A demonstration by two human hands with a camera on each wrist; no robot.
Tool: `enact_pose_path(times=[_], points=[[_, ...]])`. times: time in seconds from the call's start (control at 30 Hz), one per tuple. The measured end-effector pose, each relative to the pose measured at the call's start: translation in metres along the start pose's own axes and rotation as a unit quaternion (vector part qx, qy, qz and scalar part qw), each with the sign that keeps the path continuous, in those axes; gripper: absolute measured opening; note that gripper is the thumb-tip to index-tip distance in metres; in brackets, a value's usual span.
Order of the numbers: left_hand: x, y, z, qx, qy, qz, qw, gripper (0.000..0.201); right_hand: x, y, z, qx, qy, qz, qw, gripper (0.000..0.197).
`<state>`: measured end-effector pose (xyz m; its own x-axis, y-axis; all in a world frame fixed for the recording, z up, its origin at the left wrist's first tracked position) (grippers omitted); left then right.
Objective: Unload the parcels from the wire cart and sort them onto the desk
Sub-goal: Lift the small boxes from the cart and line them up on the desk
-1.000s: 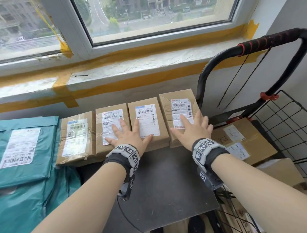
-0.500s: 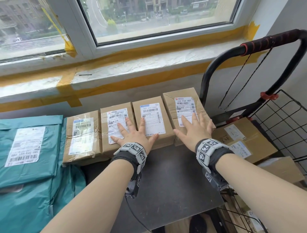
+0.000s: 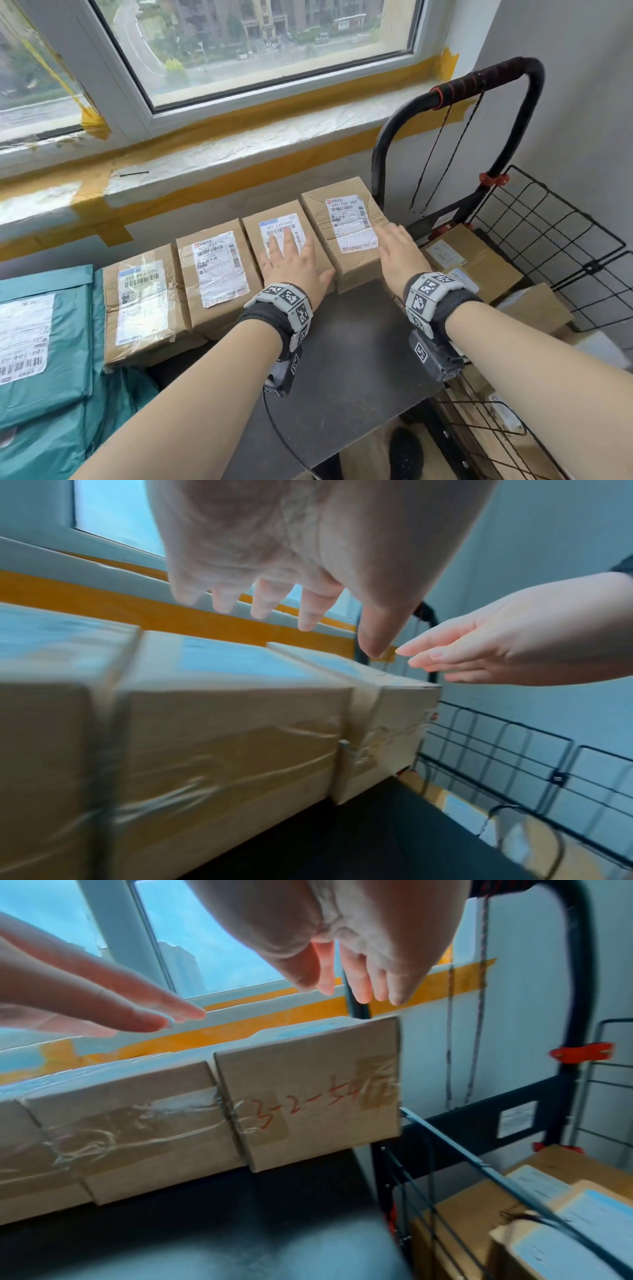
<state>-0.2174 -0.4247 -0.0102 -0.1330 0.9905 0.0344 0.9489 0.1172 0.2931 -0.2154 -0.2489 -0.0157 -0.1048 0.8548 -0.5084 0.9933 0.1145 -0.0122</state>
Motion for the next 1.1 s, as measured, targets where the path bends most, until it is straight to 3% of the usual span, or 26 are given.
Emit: enact_pose_path(times=[0.33, 0.6, 0.9, 1.1], points=[[0.114, 0.034, -0.001, 0.027, -0.01, 0.189, 0.982, 0.07, 0.088, 0.089, -0.065, 0.046, -0.006, 0.175, 0.983, 0.046], [0.221, 0.07, 0.013, 0.013, -0.031, 0.281, 0.959, 0.063, 0.18, 0.177, -0.105, 0.089, -0.03, 0.31, 0.946, 0.043], [0.347, 0.102, 0.052, -0.063, -0.081, 0.304, 0.947, 0.057, 0.3, 0.27, -0.14, 0.101, -0.057, 0.432, 0.894, 0.04], [0.408, 0.11, 0.1, -0.141, -0.104, 0.272, 0.946, 0.05, 0.352, 0.29, -0.123, 0.117, -0.119, 0.481, 0.86, 0.04]])
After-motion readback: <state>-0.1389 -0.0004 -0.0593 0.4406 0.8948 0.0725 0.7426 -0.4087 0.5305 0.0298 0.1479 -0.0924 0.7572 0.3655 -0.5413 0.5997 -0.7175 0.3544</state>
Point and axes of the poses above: each hand's wrist, its own y-axis away from the middle knuckle, its own z-axis out of the palm, x = y × z, the point moved 7 cm from there along -y, towards the middle knuckle, and after that the axes turned 13 degrees about -z, right-handed, at the moved point
